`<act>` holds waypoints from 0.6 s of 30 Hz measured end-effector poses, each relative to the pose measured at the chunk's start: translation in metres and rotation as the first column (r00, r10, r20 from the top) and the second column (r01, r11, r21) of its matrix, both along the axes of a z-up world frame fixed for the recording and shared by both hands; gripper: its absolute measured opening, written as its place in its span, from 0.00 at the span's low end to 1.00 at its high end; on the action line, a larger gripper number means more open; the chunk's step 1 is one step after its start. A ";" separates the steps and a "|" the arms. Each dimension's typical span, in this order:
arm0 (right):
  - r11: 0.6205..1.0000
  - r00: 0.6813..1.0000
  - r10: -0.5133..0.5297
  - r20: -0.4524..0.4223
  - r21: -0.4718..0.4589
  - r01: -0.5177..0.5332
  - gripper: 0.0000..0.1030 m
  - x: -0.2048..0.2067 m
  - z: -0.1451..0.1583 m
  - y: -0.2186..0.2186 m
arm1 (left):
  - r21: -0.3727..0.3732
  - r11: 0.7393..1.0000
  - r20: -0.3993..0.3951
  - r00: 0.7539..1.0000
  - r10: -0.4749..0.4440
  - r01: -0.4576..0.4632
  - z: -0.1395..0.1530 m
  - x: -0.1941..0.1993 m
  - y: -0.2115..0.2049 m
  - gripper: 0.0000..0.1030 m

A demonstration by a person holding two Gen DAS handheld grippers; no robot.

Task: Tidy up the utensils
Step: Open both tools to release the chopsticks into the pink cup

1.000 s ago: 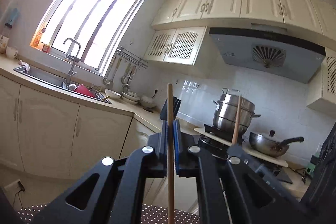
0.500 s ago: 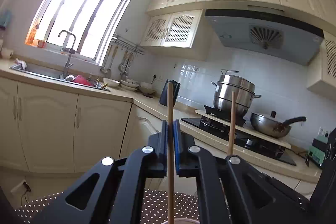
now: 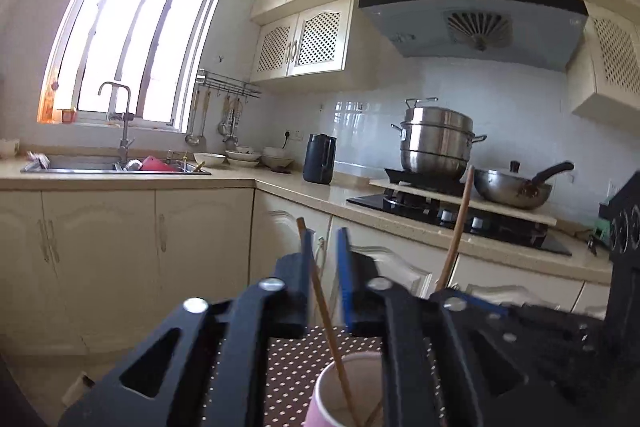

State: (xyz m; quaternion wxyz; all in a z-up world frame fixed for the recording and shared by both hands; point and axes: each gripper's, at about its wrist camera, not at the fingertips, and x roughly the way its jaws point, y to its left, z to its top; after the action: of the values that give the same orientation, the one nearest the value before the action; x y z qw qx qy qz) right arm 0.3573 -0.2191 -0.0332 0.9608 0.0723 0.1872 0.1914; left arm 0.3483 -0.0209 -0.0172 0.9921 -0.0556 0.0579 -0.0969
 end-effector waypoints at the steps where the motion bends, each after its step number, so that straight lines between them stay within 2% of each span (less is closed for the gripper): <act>1: 1.000 1.000 -0.005 -0.012 0.008 0.005 0.07 -0.001 0.000 -0.002 | 0.015 1.000 0.006 1.000 0.005 -0.005 -0.001 -0.004 0.000 0.32; 7: 0.999 0.999 -0.034 -0.036 0.015 0.035 0.09 -0.013 0.002 -0.013 | 0.073 0.997 0.001 1.000 0.030 -0.030 -0.002 -0.024 0.001 0.32; 8: 0.999 0.999 -0.034 -0.038 0.010 0.034 0.13 -0.017 0.002 -0.013 | 0.081 0.996 -0.003 1.000 0.031 -0.031 -0.002 -0.026 0.000 0.33; 10: 0.999 0.999 -0.043 -0.031 -0.004 0.043 0.34 -0.022 0.004 -0.013 | 0.098 0.995 -0.013 0.999 0.034 -0.033 -0.004 -0.031 -0.001 0.34; 11: 0.998 0.998 -0.055 -0.019 -0.007 0.054 0.55 -0.026 0.006 -0.014 | 0.101 0.994 -0.014 0.999 0.034 -0.033 -0.004 -0.033 -0.001 0.34; 13: 0.997 0.997 -0.077 0.016 -0.018 0.078 0.56 -0.037 0.009 -0.014 | 0.112 0.993 -0.011 0.999 0.036 -0.034 -0.003 -0.040 -0.002 0.35; 18: 0.996 0.996 -0.088 0.011 0.003 0.088 0.56 -0.051 0.014 -0.022 | 0.107 0.994 -0.021 0.999 0.029 -0.027 0.000 -0.056 0.000 0.35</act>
State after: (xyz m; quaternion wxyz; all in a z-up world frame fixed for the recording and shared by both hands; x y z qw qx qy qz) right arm 0.3066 -0.2411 -0.0192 0.9692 0.0806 0.1784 0.1498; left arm 0.2922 -0.0204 -0.0167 0.9941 -0.0043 0.0733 -0.0792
